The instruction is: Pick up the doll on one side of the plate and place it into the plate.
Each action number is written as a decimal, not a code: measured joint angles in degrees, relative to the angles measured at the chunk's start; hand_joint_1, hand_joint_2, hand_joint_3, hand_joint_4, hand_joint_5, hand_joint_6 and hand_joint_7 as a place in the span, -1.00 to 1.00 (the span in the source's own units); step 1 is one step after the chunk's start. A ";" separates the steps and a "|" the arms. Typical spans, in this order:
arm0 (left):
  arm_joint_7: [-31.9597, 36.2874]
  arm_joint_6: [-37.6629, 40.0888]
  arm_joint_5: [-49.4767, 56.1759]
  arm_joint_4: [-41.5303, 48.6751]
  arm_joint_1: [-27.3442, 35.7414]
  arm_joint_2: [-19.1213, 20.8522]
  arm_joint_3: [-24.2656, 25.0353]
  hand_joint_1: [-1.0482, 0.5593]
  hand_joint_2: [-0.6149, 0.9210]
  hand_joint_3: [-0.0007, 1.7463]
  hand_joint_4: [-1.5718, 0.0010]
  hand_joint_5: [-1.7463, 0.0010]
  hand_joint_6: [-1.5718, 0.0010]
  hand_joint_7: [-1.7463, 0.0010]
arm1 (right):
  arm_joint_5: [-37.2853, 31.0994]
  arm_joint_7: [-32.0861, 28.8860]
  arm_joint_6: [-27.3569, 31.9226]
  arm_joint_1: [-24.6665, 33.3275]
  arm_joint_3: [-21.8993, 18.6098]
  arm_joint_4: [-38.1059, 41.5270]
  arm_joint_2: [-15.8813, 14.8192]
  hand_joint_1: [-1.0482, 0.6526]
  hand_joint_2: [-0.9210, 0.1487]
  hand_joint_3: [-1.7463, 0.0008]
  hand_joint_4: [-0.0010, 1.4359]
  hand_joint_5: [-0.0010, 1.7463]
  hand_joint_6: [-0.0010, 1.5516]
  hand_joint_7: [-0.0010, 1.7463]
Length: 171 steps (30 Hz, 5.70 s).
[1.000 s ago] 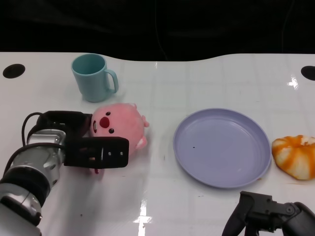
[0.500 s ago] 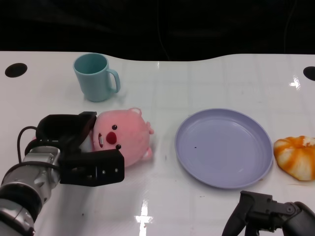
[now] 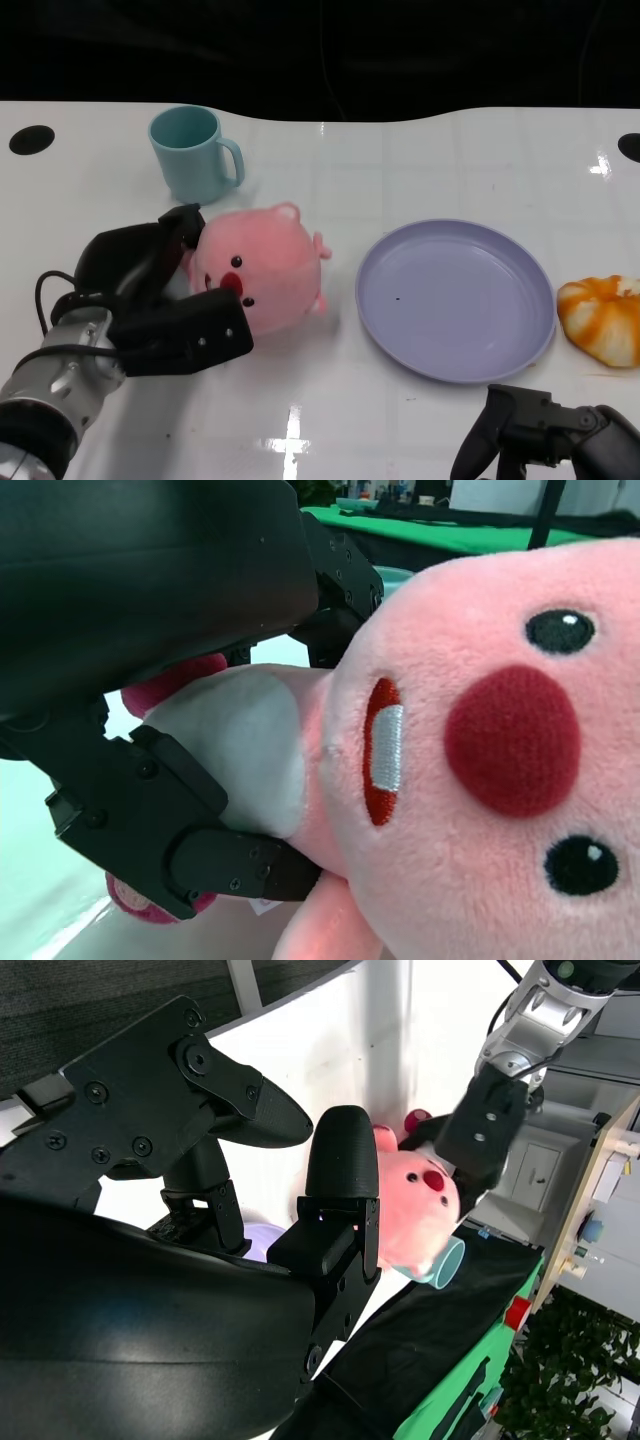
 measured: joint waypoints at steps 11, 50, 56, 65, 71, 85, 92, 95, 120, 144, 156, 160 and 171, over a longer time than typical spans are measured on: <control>-5.52 3.50 -0.04 -16.34 3.55 1.11 1.88 0.13 0.38 0.36 -0.19 -1.00 0.08 -1.00 | 0.54 0.01 -0.46 -0.32 -0.10 1.33 0.00 0.16 -0.25 -0.27 -0.05 0.89 -0.21 0.50; -13.19 15.48 2.70 -3.98 -14.70 -24.05 -7.11 0.02 0.59 -0.16 -0.11 -1.00 0.22 -0.98 | -0.62 -0.77 -0.75 0.06 1.79 0.97 0.16 0.16 -0.22 -0.29 -0.05 0.87 -0.19 0.51; -16.61 15.56 1.42 -0.80 -16.51 -24.98 -6.65 -0.07 0.82 -0.60 0.10 -0.87 0.03 0.37 | -0.83 -1.00 -0.75 0.07 1.96 0.92 0.16 0.15 -0.21 -0.30 -0.04 0.87 -0.19 0.50; -26.38 16.22 2.20 -1.62 -16.91 -23.49 -9.35 -0.93 1.00 -0.46 0.99 0.89 0.92 0.99 | -0.78 -0.99 -0.75 0.05 1.90 0.85 0.13 0.13 -0.22 -0.29 -0.04 0.87 -0.19 0.50; -29.14 15.34 2.19 -3.36 -16.87 -21.95 -9.56 -1.00 1.00 -0.39 1.00 1.00 1.00 1.00 | -0.58 -0.97 -0.76 0.05 1.62 0.85 0.06 0.14 -0.23 -0.28 -0.04 0.87 -0.19 0.49; -33.51 12.44 -3.76 -22.16 -6.90 -12.90 -4.27 -1.00 1.00 -0.42 0.99 1.00 1.00 1.00 | 0.14 -0.45 -1.24 0.04 0.13 1.01 -0.11 0.17 -0.24 -0.28 -0.06 0.87 -0.19 0.50; -39.46 13.04 -11.98 -36.75 1.87 -7.49 1.83 -0.98 1.00 -0.48 0.84 0.91 0.87 0.94 | 0.60 0.11 -1.51 0.08 -0.11 1.04 -0.15 0.17 -0.25 -0.28 -0.07 0.90 -0.20 0.51; -41.29 13.35 -15.92 -40.88 5.32 -6.27 4.13 -0.95 1.00 -0.52 0.77 0.86 0.80 0.91 | 0.80 0.24 -1.49 0.02 -0.11 1.04 -0.16 0.18 -0.25 -0.27 -0.07 0.90 -0.20 0.52; -41.85 9.01 -40.09 -64.26 34.98 -7.92 16.80 -0.08 0.41 0.18 0.21 -0.35 0.26 -0.07 | 0.73 0.54 -1.69 -0.58 -0.17 1.82 -0.28 0.14 -0.26 -0.26 -0.06 0.90 -0.20 0.51; -36.02 38.09 -55.24 -84.57 50.90 -8.44 20.80 0.12 0.25 0.76 -0.23 -1.00 -0.02 -0.96 | 1.13 0.78 -1.74 -0.07 -1.03 1.93 -0.40 0.13 -0.29 -0.21 -0.06 0.88 -0.20 0.49; -37.62 37.78 -55.39 -78.24 50.25 -7.22 20.54 0.13 0.23 0.77 -0.22 -1.00 -0.01 -0.96 | 1.18 0.98 -2.02 0.31 -1.47 2.16 -0.43 0.15 -0.23 -0.27 -0.05 0.89 -0.18 0.49; -37.71 38.75 -55.50 -78.16 50.15 -6.99 20.52 0.15 0.24 0.79 -0.21 -1.00 -0.01 -0.97 | 1.00 0.97 -2.21 0.41 -1.44 2.15 -0.43 0.16 -0.23 -0.28 -0.04 0.88 -0.18 0.50; -38.31 40.07 -56.23 -77.64 49.72 -5.82 20.57 0.15 0.22 0.78 -0.21 -1.00 -0.03 -0.95 | 0.75 0.97 -2.76 0.42 -1.21 2.13 -0.35 0.17 -0.22 -0.28 -0.04 0.89 -0.18 0.49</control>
